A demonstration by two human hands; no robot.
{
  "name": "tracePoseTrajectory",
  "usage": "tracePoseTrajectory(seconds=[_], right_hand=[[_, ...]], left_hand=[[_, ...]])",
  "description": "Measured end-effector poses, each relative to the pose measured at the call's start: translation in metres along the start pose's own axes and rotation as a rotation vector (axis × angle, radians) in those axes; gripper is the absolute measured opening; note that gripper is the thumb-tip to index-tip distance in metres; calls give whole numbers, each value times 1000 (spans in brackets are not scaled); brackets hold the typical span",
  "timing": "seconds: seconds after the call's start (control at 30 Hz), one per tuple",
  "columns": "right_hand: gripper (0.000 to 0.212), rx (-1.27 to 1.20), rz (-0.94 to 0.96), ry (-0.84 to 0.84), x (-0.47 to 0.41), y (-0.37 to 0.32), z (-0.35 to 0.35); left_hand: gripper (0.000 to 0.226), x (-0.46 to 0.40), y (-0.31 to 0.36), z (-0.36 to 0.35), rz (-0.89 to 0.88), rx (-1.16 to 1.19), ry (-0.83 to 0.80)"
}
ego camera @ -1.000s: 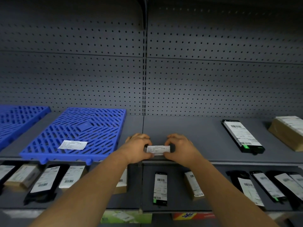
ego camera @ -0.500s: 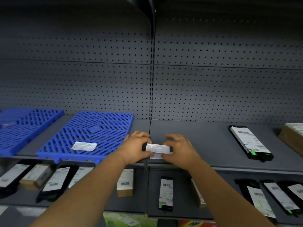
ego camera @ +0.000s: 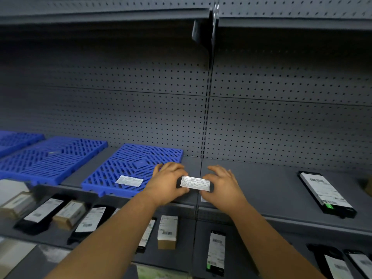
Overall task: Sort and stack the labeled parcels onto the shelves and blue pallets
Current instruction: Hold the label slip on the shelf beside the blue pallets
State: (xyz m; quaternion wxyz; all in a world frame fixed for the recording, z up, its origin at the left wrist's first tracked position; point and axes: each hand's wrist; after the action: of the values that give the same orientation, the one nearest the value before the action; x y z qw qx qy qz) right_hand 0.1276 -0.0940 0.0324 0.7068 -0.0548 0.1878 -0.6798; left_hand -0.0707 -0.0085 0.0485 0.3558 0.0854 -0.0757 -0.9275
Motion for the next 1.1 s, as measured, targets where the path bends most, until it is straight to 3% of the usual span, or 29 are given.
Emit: tracePoseTrajectory(seconds=[0.27, 0.73, 1.1], right_hand=[[34, 8, 44, 19, -21, -75, -14], [36, 20, 76, -23, -98, -287, -105], [36, -3, 159, -83, -171, -370, -156]], left_hand=[[50, 47, -57, 24, 45, -9, 34], [57, 179, -256, 80, 153, -20, 31], [51, 211, -367, 97, 245, -11, 52]])
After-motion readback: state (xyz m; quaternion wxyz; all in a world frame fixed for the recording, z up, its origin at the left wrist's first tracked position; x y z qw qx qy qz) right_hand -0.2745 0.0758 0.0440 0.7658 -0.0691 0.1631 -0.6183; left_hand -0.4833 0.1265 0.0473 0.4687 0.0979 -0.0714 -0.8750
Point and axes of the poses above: each hand's wrist, its own x-axis away from the middle knuckle, its own z-axis out of the back of the hand, y = z × x, and after that the axes turned 14 degrees about -y, right-handed
